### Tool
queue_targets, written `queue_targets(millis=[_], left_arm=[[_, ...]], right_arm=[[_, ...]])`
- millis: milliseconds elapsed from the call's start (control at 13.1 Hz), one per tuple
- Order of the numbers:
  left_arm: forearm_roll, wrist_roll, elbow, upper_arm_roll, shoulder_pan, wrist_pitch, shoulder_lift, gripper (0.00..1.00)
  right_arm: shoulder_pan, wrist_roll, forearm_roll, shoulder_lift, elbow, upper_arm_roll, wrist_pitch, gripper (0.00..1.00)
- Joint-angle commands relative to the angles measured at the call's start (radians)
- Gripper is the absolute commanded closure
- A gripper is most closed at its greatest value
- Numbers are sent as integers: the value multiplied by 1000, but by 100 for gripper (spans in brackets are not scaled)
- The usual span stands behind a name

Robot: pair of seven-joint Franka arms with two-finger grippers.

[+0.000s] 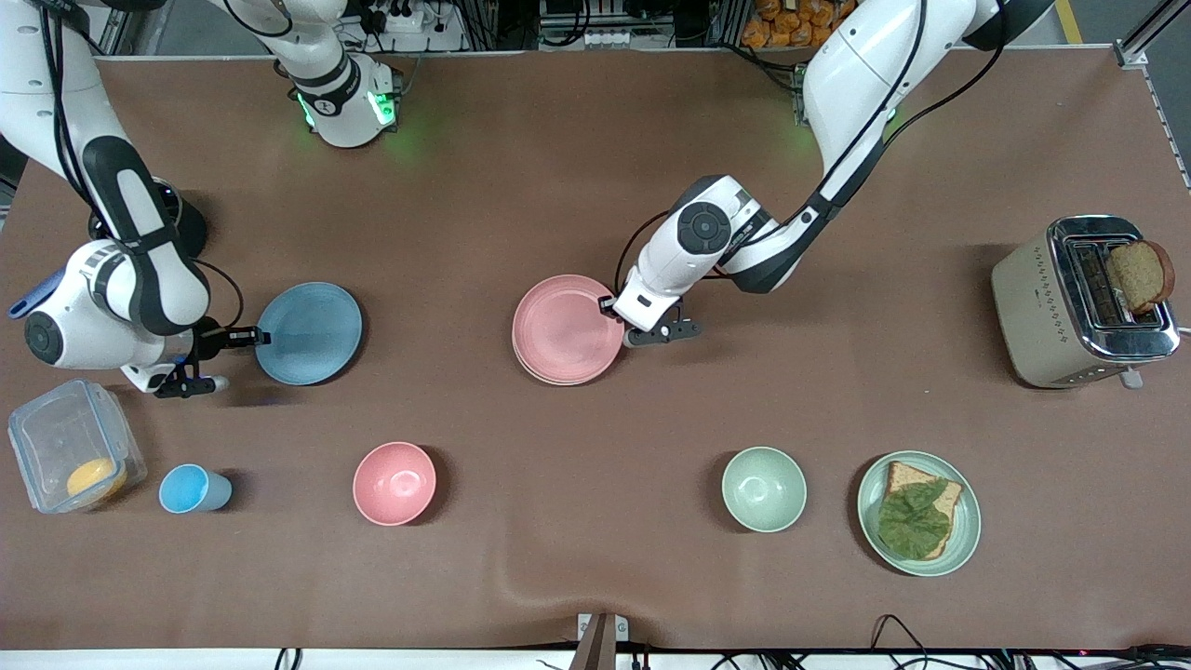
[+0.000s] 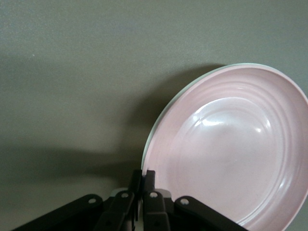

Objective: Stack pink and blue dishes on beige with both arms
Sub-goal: 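Lower the pink plate onto the beige plate while the right gripper grasps the blue plate, then open and withdraw the left gripper while the right gripper lifts the blue plate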

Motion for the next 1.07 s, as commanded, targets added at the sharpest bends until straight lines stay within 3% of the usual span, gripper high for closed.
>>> queue_targets(millis=[0, 230, 383, 689, 995], left_arm=[[25, -25, 31, 8, -14, 7, 19, 89], [25, -29, 48, 8, -12, 6, 18, 28], [28, -25, 62, 8, 3, -3, -7, 0], [36, -17, 64, 41, 56, -136, -199, 0], [77, 127, 64, 35, 230, -307, -394, 0]], right_arm=[[-10, -4, 21, 37, 83, 8, -80, 100], [-8, -2, 21, 37, 117, 8, -132, 100], [-8, -1, 21, 37, 144, 8, -168, 100], [-4, 28, 21, 37, 207, 9, -263, 100], [47, 135, 62, 32, 261, 11, -356, 100]])
